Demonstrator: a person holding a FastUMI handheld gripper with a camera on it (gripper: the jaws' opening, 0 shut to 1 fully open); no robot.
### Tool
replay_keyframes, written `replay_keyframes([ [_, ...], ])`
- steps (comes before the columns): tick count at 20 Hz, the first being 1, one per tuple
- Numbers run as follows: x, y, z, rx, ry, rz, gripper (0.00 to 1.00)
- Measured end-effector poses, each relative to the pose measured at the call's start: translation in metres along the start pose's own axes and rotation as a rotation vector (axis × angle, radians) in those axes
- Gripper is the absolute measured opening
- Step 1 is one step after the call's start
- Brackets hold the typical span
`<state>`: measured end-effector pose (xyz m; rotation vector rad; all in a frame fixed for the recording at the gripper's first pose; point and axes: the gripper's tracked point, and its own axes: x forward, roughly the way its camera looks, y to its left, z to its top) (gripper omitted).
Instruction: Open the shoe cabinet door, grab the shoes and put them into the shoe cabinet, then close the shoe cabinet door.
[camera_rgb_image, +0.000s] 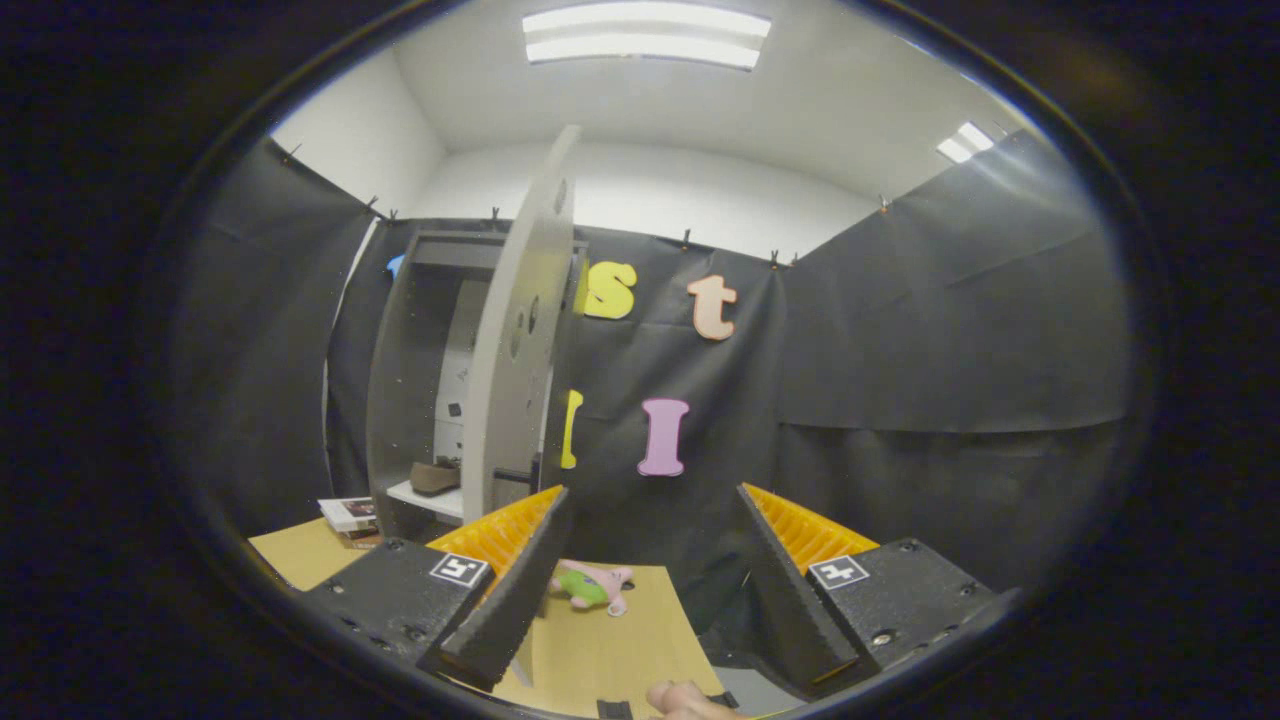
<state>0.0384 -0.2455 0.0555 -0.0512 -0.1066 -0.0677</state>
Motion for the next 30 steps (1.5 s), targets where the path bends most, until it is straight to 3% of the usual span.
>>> replay_keyframes([
  [9,0.088,0.003,-0.042,0.021,0.073,0.087,1.00],
  [14,0.090,0.051,-0.056,0.032,0.116,0.230,1.00],
  [18,0.091,0.048,-0.060,-0.037,0.145,0.213,0.96],
  [26,0.084,0.062,-0.060,-0.018,0.152,0.172,0.94],
  [30,0.078,0.088,-0.058,-0.013,0.156,0.190,0.93],
])
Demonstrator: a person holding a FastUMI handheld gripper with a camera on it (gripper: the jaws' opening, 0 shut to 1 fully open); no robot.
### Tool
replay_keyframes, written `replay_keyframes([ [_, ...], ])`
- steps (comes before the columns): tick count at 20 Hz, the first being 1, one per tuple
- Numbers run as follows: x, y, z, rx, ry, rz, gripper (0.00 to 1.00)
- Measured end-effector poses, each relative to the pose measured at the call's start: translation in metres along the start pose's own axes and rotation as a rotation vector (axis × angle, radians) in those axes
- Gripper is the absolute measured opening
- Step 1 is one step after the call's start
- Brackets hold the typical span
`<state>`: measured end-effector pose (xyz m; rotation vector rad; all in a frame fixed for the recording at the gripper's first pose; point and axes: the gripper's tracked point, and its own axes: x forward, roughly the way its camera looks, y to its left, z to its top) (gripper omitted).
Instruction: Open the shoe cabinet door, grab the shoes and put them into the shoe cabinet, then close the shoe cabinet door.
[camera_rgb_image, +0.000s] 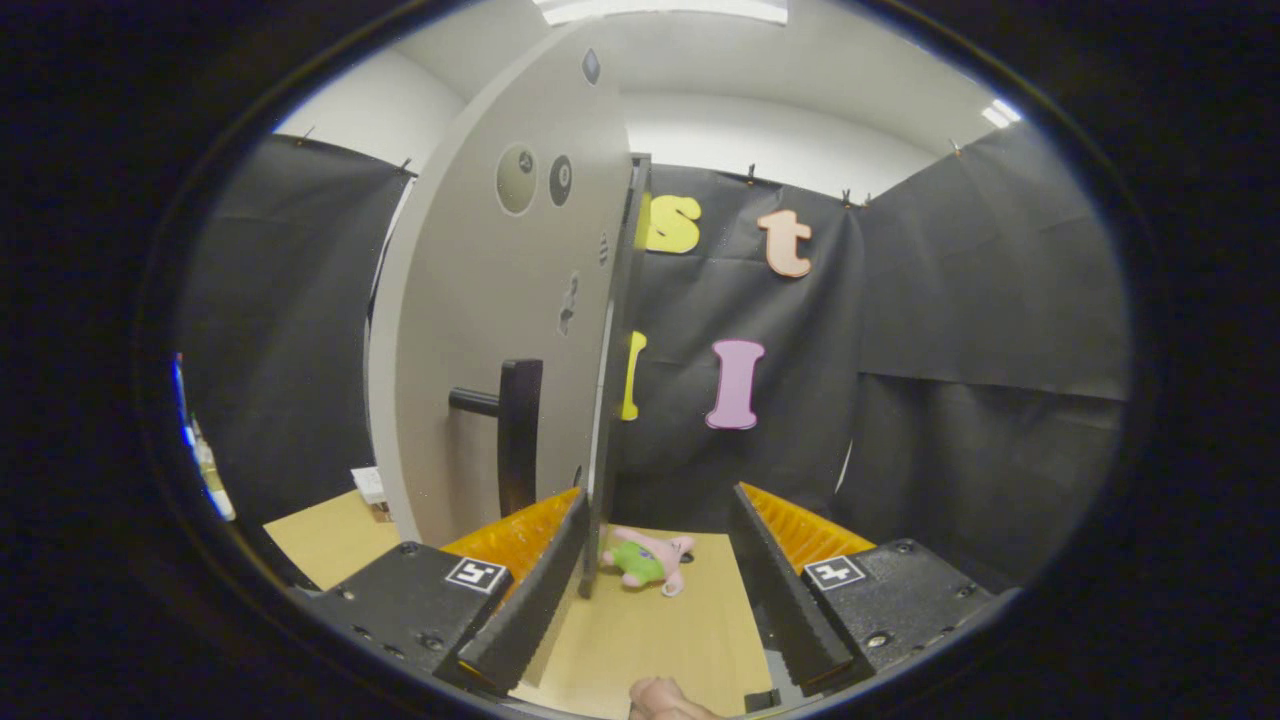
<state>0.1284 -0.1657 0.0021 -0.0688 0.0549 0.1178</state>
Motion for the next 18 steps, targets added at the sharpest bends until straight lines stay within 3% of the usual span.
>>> replay_keyframes([
  [8,0.004,0.100,0.008,0.023,0.025,0.002,0.94],
  [14,0.032,0.159,0.006,-0.036,0.026,-0.049,0.93],
  [18,0.058,0.202,0.004,-0.046,0.030,-0.026,0.96],
])
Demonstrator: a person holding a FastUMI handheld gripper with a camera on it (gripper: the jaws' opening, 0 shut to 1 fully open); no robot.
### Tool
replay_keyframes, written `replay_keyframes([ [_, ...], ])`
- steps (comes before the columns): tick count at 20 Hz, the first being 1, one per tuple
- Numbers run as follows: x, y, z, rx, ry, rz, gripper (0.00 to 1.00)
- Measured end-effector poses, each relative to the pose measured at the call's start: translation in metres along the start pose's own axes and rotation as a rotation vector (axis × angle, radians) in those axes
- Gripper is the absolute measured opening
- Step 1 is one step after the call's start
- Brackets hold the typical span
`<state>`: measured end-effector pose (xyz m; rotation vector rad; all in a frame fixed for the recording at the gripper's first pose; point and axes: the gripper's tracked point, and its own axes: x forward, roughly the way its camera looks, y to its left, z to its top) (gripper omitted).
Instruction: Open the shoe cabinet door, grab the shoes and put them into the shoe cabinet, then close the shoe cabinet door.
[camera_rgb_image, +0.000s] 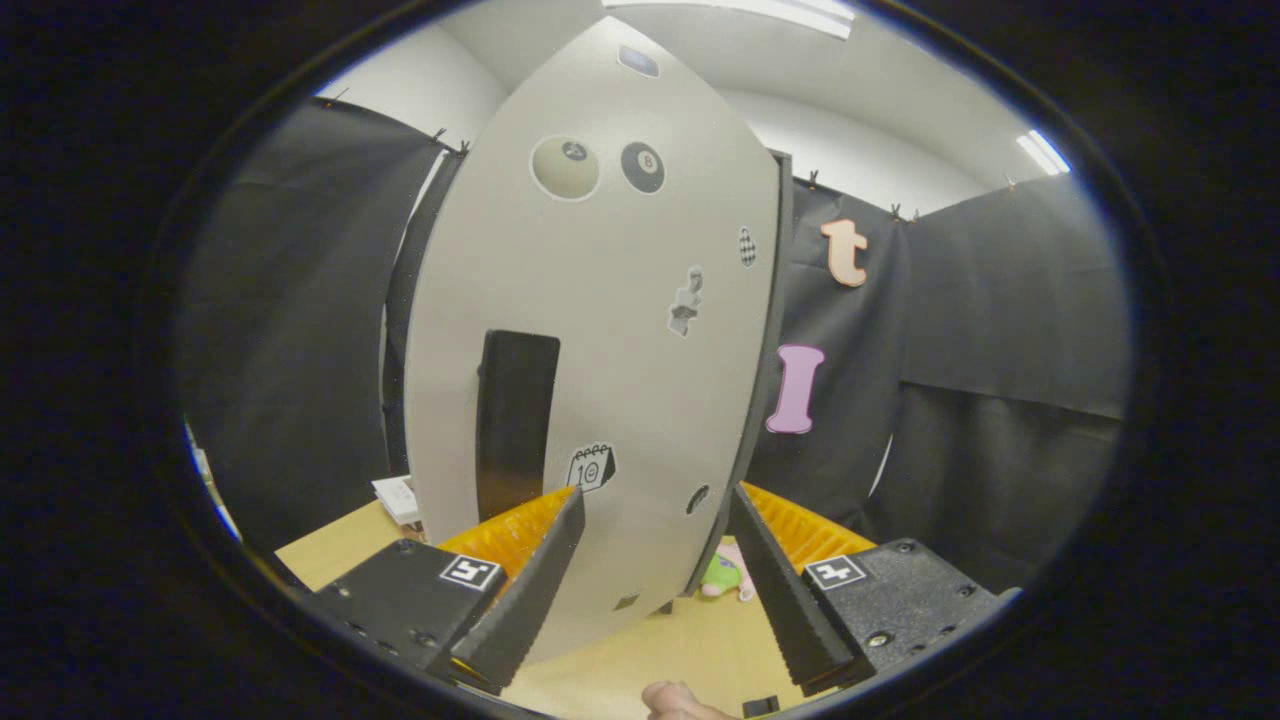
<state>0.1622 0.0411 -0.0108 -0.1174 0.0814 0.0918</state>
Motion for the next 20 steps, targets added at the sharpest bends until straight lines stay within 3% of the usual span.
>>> replay_keyframes([
  [9,0.036,0.032,-0.007,0.150,-0.019,-0.003,0.99],
  [20,-0.015,0.055,-0.032,0.239,0.035,0.102,0.98],
])
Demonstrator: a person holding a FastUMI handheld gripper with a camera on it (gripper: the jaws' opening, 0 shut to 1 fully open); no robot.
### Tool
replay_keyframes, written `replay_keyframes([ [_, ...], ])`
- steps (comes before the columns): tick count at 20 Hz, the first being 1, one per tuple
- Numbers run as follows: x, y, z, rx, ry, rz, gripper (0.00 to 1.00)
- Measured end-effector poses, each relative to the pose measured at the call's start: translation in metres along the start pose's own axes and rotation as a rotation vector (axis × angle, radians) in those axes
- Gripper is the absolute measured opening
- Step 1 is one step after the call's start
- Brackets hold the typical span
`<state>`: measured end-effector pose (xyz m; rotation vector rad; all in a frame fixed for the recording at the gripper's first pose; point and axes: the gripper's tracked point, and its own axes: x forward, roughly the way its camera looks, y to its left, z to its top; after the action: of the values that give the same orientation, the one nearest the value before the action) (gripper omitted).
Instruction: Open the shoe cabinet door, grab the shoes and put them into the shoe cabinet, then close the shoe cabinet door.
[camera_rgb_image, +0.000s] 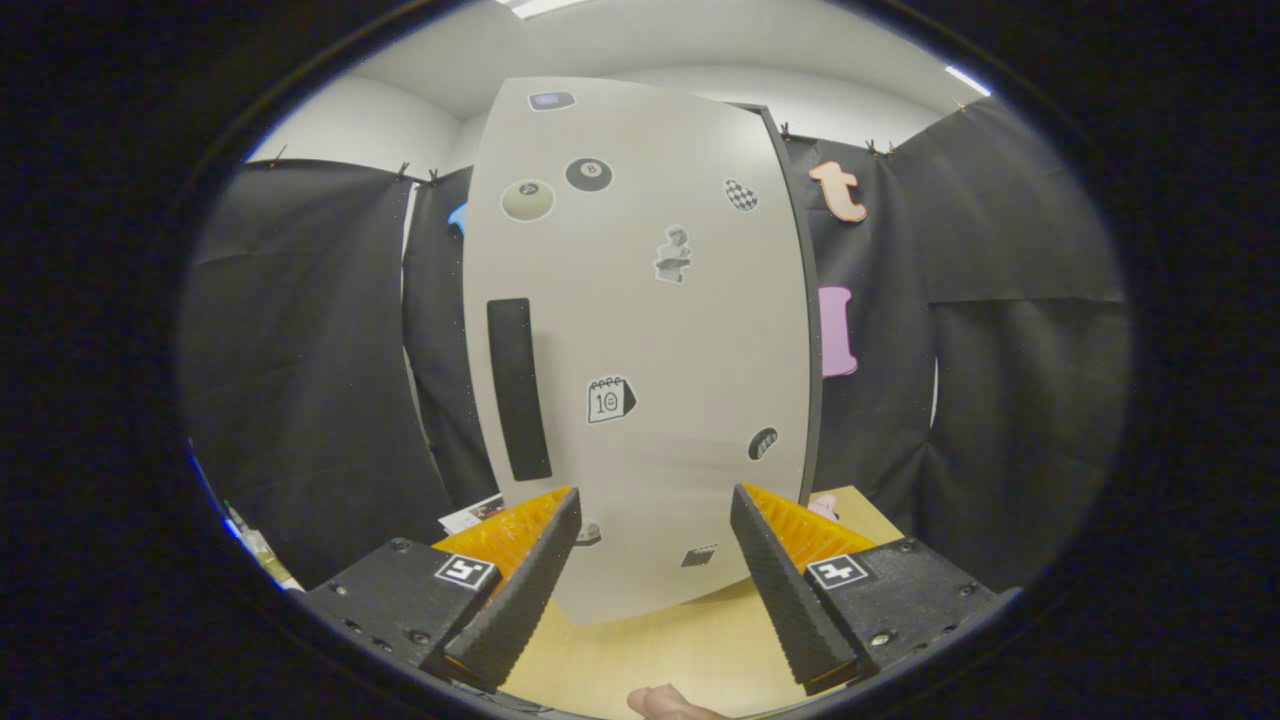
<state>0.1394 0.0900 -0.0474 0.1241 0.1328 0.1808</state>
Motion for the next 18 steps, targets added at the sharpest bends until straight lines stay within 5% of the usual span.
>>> replay_keyframes([
  [18,-0.136,0.020,0.005,-0.073,-0.228,0.001,0.96],
])
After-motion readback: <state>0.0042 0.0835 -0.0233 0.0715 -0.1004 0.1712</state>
